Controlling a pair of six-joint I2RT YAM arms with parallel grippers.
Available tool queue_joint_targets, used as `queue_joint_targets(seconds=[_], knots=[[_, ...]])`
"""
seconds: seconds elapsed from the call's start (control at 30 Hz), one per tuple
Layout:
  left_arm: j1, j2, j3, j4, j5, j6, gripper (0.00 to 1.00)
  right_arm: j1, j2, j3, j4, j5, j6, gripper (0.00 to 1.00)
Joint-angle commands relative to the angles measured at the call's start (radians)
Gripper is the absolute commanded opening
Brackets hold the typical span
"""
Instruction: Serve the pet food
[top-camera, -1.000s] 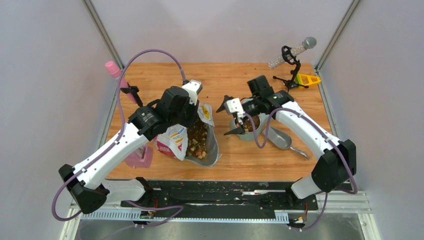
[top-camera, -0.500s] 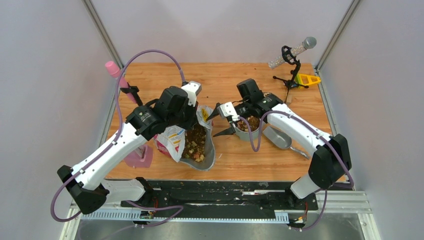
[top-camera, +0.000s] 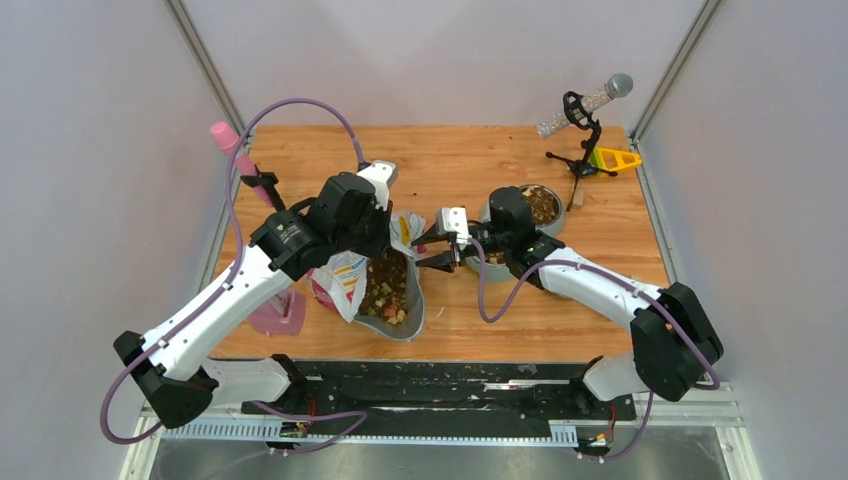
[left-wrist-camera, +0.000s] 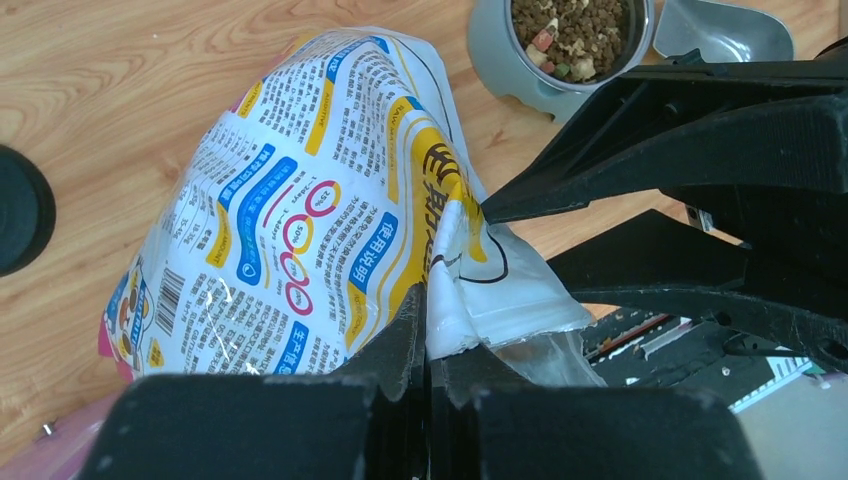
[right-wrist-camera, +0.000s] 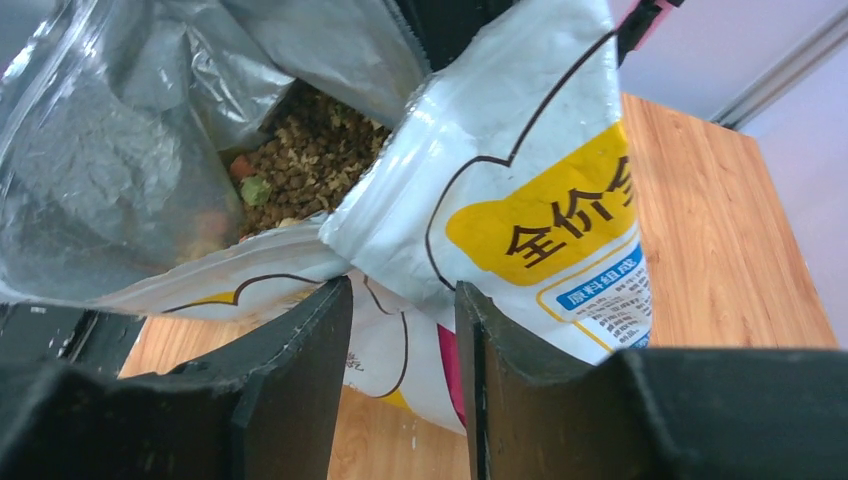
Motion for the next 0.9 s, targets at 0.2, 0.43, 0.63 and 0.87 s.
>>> queue_joint_targets(seconds=[0.2,0.43,0.63,0.87], knots=[[-0.005,-0.044,0.093,0.078,0.004,-0.027,0.00,0.050,-0.011,-0.049,0.349,0.056,0.244,0.09],[-0.005,-0.004,0.212,-0.015,0.128,-0.071,0.00,0.051,-0.094,-0.089,0.432,0.141,0.392,0.00],[-0.032,0.079,0.413,-0.176,0.250,-0.116,0.00,0.052,-0.257,-0.111,0.449,0.184,0.562,0.00],[-0.071,0.116,0.489,-0.210,-0.008,-0.066,0.00,0.049,-0.280,-0.042,0.301,0.447,0.717,0.00]])
